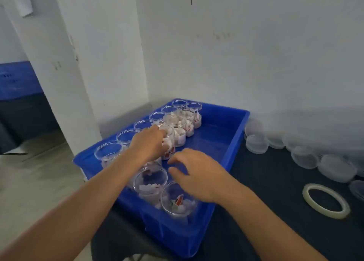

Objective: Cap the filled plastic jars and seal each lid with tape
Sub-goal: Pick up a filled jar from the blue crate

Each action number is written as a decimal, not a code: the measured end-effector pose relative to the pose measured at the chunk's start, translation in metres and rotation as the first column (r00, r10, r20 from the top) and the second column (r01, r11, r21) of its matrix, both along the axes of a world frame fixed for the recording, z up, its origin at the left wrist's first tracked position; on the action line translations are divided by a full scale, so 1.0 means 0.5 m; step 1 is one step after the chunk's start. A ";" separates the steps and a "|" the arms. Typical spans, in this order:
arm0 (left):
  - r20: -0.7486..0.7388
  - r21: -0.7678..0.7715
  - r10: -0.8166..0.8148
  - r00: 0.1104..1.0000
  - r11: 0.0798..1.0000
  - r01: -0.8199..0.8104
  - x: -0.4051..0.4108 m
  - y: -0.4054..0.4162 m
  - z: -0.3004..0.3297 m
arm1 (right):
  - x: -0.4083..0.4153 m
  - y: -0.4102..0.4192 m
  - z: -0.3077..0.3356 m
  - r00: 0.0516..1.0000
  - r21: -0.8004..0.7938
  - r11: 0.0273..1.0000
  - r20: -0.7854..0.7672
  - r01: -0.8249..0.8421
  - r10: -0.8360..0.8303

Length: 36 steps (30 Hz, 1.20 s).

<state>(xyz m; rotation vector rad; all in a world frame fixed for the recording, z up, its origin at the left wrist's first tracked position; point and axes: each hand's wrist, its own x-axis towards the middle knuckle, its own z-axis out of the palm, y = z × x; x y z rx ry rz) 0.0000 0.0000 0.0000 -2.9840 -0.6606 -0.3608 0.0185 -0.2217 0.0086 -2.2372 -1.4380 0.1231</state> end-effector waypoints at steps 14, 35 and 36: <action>0.088 -0.005 0.127 0.988 0.992 -0.127 0.047 -0.007 -0.027 | 0.001 0.046 -0.052 0.991 -0.197 0.980 -0.127 0.023 -0.049; 0.471 0.297 -0.315 0.824 0.936 0.189 0.043 -0.212 0.148 | 0.109 -0.098 0.070 0.978 0.375 0.903 -0.096 0.208 -0.185; 0.513 0.335 -0.376 0.772 0.915 0.223 0.039 -0.246 0.160 | 0.118 -0.112 0.076 0.977 0.428 0.878 -0.086 0.213 -0.195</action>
